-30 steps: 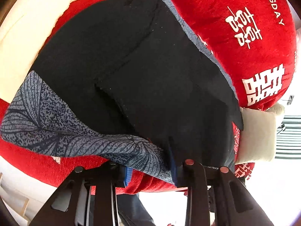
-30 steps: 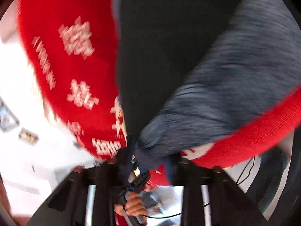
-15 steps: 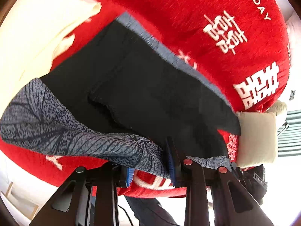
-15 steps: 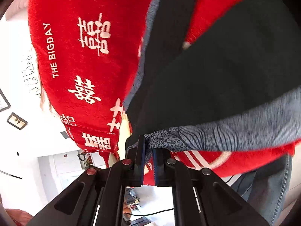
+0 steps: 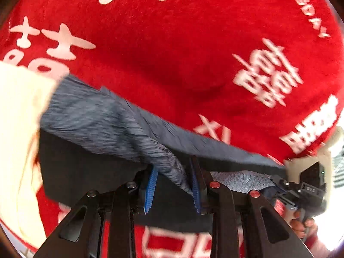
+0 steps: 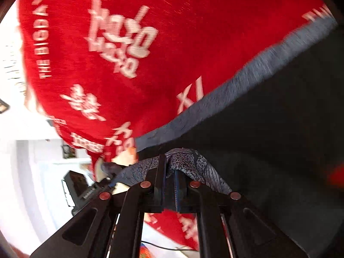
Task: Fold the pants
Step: 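Grasp the grey waistband with the left gripper while the right gripper grasps it too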
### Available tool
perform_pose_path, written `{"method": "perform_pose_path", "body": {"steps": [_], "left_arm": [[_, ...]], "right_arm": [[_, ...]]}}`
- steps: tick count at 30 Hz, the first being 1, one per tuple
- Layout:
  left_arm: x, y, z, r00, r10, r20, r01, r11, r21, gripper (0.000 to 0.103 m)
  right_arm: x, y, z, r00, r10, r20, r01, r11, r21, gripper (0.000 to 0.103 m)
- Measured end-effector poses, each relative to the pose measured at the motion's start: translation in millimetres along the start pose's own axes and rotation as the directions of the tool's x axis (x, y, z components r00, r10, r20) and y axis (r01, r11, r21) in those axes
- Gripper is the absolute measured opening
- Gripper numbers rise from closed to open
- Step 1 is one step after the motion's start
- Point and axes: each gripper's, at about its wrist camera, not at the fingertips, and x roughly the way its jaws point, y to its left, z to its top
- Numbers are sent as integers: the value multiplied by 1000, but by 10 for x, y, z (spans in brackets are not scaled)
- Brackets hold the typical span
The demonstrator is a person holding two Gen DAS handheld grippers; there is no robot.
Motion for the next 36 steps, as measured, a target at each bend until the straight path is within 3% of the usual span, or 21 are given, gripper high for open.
{"method": "perform_pose_path", "body": {"steps": [3, 6, 10, 13, 16, 17, 19, 22, 26, 29, 31, 32, 34, 36], "left_arm": [[282, 144, 162, 997, 74, 7, -74, 997, -25, 31], [487, 319, 240, 984, 178, 3, -178, 982, -67, 31], [471, 456, 279, 980, 200, -2, -198, 973, -120, 31], [300, 378, 276, 973, 231, 4, -230, 970, -74, 31], [239, 193, 224, 969, 247, -5, -246, 969, 28, 32], [245, 128, 178, 969, 247, -13, -246, 967, 70, 32], [340, -2, 88, 973, 227, -48, -219, 967, 129, 32], [528, -184, 15, 971, 223, -81, -207, 963, 171, 32], [704, -314, -21, 974, 208, -92, -192, 968, 161, 32], [809, -341, -59, 969, 223, -103, -203, 964, 172, 32], [854, -332, -81, 969, 230, -92, -211, 961, 176, 32], [857, -322, -77, 970, 227, -90, -210, 963, 171, 32], [879, -300, -44, 972, 218, -88, -203, 968, 150, 32], [916, -292, 41, 970, 230, -74, -218, 965, 148, 32]], "right_arm": [[306, -129, 323, 995, -82, -53, 82, 997, -12, 7], [576, -262, 500, 980, -172, -100, 168, 985, -49, 7], [621, -283, 568, 979, -172, -105, 167, 985, -53, 7], [604, -137, 590, 971, -205, -121, 191, 975, -116, 11], [460, 115, 524, 972, -221, -86, 201, 960, -196, 29], [434, 191, 490, 977, -197, -81, 177, 963, -201, 40], [466, 317, 388, 985, -117, -128, 90, 975, -204, 43], [722, 387, 312, 976, -68, -209, 30, 983, -183, 43], [1193, 311, 352, 966, 71, -250, -64, 997, 37, 48], [1381, 172, 374, 971, 89, -223, -49, 982, 180, 49], [1422, 98, 373, 979, 64, -193, -18, 973, 231, 38], [1432, 62, 375, 983, 50, -175, -6, 970, 245, 10], [1438, 81, 417, 987, 4, -164, 31, 977, 210, 6], [1502, 192, 516, 985, -70, -155, 86, 991, 103, 6]]}}
